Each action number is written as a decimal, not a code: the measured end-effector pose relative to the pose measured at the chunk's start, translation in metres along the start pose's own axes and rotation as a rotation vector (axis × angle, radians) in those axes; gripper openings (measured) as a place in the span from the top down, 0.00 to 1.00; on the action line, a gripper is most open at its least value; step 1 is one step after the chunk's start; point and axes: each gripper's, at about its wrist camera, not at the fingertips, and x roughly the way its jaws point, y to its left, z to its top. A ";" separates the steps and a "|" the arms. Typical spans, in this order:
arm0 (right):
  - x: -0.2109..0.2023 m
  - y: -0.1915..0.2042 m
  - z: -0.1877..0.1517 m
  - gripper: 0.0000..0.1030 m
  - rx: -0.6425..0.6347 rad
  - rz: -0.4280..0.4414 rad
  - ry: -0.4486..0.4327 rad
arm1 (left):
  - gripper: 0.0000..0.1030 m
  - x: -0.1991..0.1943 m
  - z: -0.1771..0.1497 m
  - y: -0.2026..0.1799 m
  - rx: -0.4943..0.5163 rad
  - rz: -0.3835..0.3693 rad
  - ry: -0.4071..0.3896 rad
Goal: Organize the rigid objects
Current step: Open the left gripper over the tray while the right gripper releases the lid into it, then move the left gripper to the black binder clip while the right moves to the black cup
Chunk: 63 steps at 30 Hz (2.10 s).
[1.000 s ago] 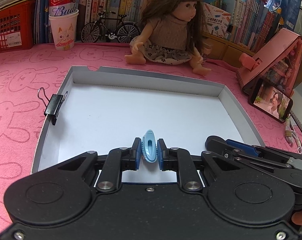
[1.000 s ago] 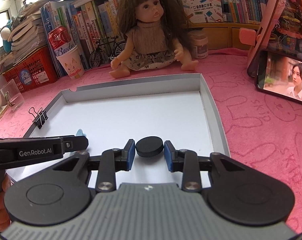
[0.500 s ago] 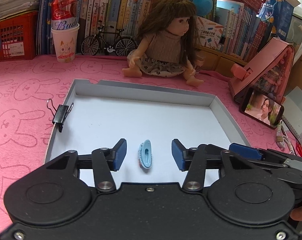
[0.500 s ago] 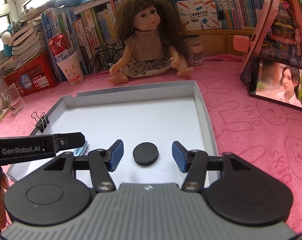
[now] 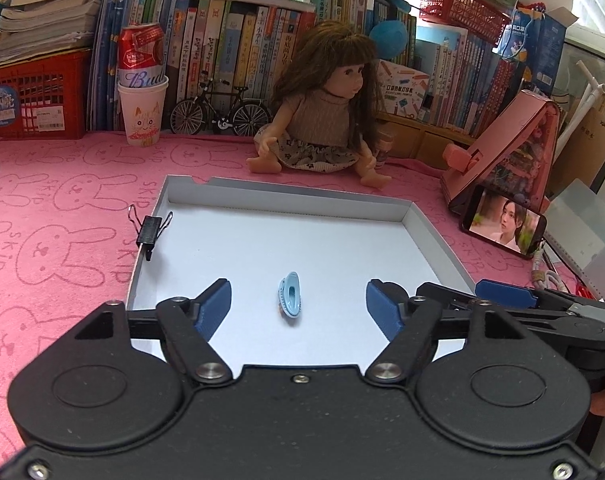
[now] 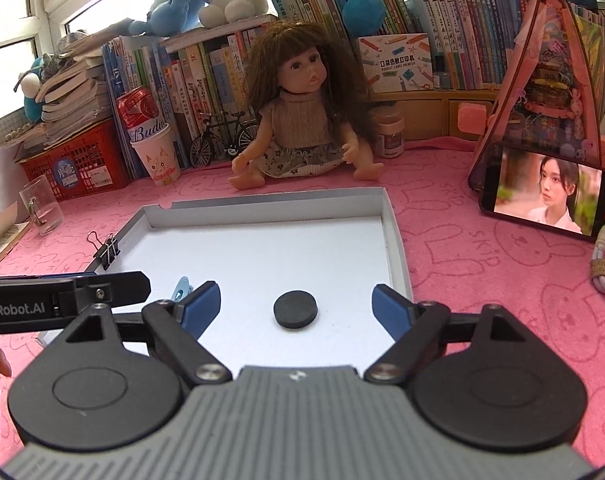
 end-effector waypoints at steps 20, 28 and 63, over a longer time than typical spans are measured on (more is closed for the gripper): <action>-0.052 0.006 -0.037 0.00 -0.083 0.006 -0.079 | 0.18 -0.054 -0.045 0.004 0.028 -0.002 -0.061; -0.061 0.008 -0.053 0.00 -0.110 0.003 -0.093 | 0.16 -0.064 -0.064 0.001 0.057 -0.007 -0.065; -0.097 -0.001 -0.127 0.00 -0.152 -0.122 -0.128 | 0.60 -0.117 -0.145 0.026 0.099 0.091 -0.099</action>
